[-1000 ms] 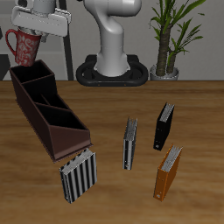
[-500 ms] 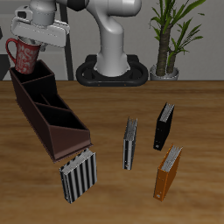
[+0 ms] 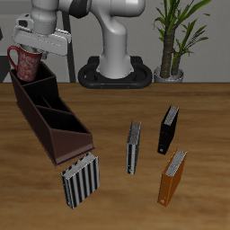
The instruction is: Place the red mug into the right desk caddy's right compartment
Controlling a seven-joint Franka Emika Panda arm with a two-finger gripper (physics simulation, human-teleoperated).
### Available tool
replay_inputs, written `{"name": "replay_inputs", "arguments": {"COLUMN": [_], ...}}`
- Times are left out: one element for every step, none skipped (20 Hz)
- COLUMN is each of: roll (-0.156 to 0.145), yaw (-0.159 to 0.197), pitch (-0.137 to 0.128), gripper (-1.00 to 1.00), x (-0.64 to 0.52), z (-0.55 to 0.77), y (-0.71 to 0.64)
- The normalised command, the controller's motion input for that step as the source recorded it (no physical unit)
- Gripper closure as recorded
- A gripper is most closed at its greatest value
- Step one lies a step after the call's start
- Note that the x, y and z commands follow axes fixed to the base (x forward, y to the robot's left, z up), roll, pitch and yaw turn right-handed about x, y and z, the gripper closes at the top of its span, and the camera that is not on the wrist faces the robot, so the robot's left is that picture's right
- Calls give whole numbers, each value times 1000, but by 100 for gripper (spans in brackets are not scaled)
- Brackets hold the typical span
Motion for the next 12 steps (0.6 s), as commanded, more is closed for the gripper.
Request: {"name": "replay_inputs", "arguments": {"roll": [14,-8,33,1,8,-10,-9,4,0,-22,2,0], "yaw": [-40,-20,-16,-10,-59,-31,-28,-29,0,-43,-6,0], "pitch": [37,16,54,30,75,42,1,25,0,45,24,0], "gripper": [100,100,100,100,100,100,100,100,100,100,100,100], "x": [84,66,65,22,109,190,17,72,22,47,-26,34], "z": [-274,-218,-261,-157,-476,-247,-90,-309,9,-340,-239,14], "y": [-27,33,-23,-15,-81,-84,-26,-47,55,-152,-31,51]}}
